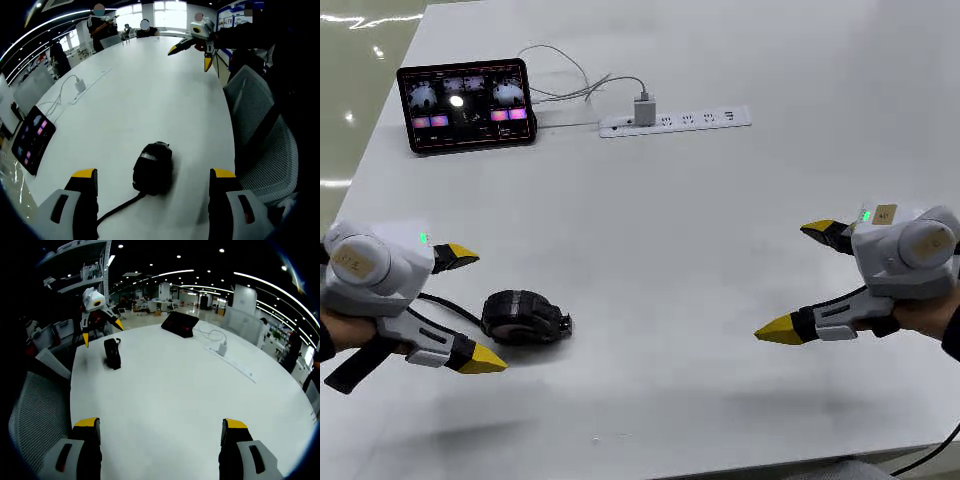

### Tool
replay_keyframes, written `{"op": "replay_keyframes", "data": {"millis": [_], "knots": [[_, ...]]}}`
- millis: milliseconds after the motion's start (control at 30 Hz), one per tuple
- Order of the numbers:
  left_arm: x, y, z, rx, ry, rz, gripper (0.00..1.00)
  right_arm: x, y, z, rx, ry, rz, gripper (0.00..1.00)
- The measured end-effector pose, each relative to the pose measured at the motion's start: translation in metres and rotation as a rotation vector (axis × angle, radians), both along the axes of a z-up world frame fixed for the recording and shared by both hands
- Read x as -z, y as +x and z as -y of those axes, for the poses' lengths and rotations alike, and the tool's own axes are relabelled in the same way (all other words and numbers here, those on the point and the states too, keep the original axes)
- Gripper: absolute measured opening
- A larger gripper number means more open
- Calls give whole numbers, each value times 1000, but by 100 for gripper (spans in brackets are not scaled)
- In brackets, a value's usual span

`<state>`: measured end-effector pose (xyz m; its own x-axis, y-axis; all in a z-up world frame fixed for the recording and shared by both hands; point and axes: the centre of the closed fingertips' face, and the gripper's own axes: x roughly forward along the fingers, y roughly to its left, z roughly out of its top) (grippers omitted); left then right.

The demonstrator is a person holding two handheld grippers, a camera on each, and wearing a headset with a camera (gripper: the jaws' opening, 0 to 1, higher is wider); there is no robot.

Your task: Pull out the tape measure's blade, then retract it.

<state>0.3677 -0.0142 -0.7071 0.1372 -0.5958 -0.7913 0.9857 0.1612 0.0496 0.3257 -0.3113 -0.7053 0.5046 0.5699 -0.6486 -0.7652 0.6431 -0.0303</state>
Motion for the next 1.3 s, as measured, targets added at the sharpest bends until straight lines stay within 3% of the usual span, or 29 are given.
{"op": "replay_keyframes", "data": {"millis": [200, 300, 600, 767, 867, 1233, 1300], "knots": [[0, 1, 6, 27, 11, -7, 87, -3, 4, -12, -36, 7, 9, 99], [9, -2, 5, 60, 60, -8, 86, -3, 6, -18, -50, 5, 9, 99], [24, -2, 11, 105, 98, -24, 82, -3, 11, -46, -126, -5, 12, 99], [26, -1, 15, 102, 98, -33, 74, -3, 14, -60, -164, -10, 14, 99], [30, 0, 15, 116, 121, -21, 72, -3, 15, -69, -185, -11, 15, 99], [37, 0, 18, 146, 163, -34, 58, 7, 19, -93, -260, -7, 5, 99], [38, 2, 18, 148, 175, -22, 57, 9, 20, -97, -269, -4, 6, 99]]}}
